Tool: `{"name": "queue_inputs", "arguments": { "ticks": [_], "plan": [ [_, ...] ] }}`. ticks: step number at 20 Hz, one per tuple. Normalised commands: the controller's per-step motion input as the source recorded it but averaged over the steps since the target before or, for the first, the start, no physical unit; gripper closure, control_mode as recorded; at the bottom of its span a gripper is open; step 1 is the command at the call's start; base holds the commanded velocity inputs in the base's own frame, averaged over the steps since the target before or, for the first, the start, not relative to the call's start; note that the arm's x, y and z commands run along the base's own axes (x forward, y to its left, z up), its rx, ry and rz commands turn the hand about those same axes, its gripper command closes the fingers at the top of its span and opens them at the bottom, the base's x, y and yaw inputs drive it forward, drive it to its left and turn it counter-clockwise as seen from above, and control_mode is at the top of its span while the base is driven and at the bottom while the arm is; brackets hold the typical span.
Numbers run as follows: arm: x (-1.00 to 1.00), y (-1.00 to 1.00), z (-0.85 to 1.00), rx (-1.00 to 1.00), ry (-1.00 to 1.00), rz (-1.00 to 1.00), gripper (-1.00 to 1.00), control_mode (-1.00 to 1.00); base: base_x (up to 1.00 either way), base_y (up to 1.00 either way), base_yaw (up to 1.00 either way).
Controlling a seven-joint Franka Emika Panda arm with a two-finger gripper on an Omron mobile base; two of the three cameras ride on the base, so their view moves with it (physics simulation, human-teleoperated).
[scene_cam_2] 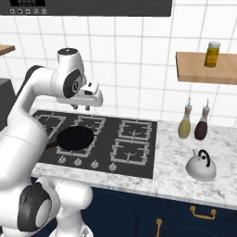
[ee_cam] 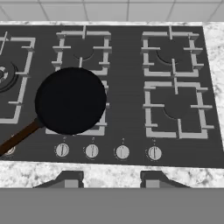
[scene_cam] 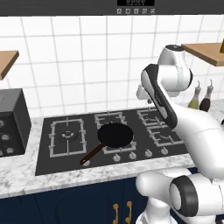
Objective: Pick the kettle from the counter and place it on a stove burner. Then turn the burner on.
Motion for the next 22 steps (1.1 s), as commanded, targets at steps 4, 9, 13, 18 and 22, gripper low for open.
{"name": "queue_inputs", "arguments": {
  "ticks": [4,9,13,18,22],
  "plan": [
    [-0.21,-0.39,-0.08,0.01,-0.07,0.00,-1.00,-1.00,0.00,0.00,0.00],
    [-0.43,-0.84,-0.18,0.00,-0.08,0.00,-1.00,-1.00,0.00,0.00,0.00],
    [-0.33,-0.98,-0.29,0.00,-0.01,0.00,-1.00,-1.00,0.00,0.00,0.00],
    [-0.22,-0.94,-0.26,0.00,0.00,0.00,-1.00,-1.00,0.00,0.00,0.00],
    [-0.21,-1.00,-0.48,0.00,-0.06,-0.03,-1.00,-1.00,0.00,0.00,0.00]
  ]
}}
